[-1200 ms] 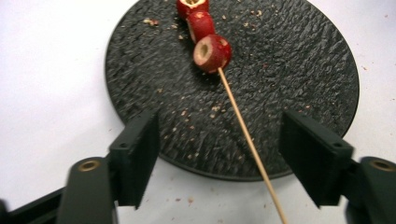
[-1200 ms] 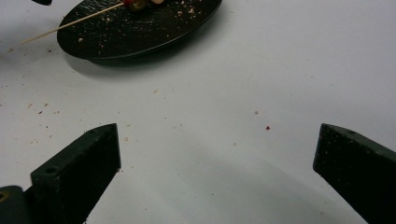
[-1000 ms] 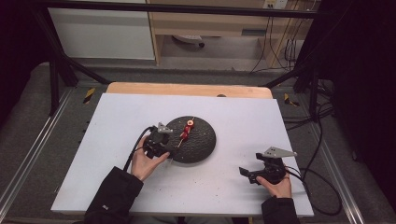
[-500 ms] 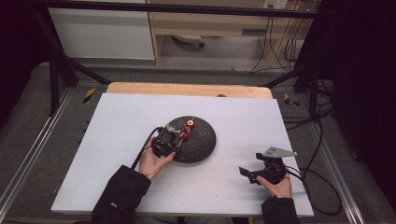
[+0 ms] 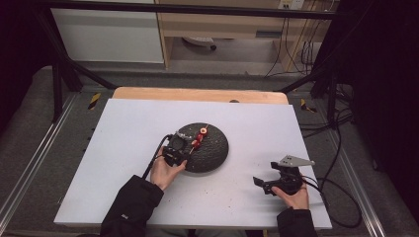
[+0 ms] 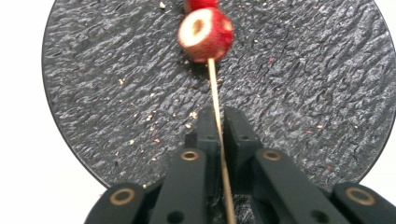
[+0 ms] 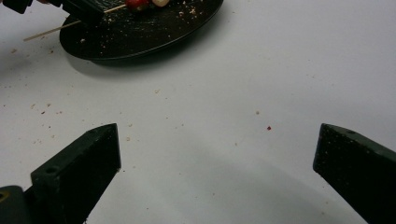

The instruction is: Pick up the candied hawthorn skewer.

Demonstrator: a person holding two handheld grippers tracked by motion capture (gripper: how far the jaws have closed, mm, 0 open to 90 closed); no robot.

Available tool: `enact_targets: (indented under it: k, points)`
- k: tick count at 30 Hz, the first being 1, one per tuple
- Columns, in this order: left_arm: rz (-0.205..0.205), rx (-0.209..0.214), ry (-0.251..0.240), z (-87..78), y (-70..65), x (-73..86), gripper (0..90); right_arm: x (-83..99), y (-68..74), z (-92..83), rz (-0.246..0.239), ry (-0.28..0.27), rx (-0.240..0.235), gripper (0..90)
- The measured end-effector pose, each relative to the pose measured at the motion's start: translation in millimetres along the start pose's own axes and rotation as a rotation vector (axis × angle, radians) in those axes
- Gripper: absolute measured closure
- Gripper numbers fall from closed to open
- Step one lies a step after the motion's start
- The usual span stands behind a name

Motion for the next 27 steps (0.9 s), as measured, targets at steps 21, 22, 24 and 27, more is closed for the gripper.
enact_targets:
  k: [21,22,24,27]
  points:
    - [-0.004,0.066,-0.179,-35.8,12.1,9.3,87.9,-0.2,0.6,-0.6,0.007,-0.004,0.002,1.9]
    - [-0.003,0.069,-0.191,-38.5,13.2,10.6,87.9,-0.4,0.9,-0.8,0.011,-0.004,0.002,2.0]
    - [-0.003,0.081,-0.21,-43.9,15.7,13.9,87.9,-0.6,1.0,-1.2,0.013,-0.005,0.001,2.1]
    - [-0.002,0.093,-0.235,-51.6,20.4,19.8,87.9,-1.7,2.1,-1.5,0.013,-0.008,0.002,2.2]
Point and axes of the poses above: each handheld gripper's, and its own axes: z roughly forward along the jaws, x roughly out of its underside, y roughly to its left, the point moved 2 cm from there along z, roughly forward along the jaws, and after that the axes turned 10 degrees about -y, right-handed, at the moved point
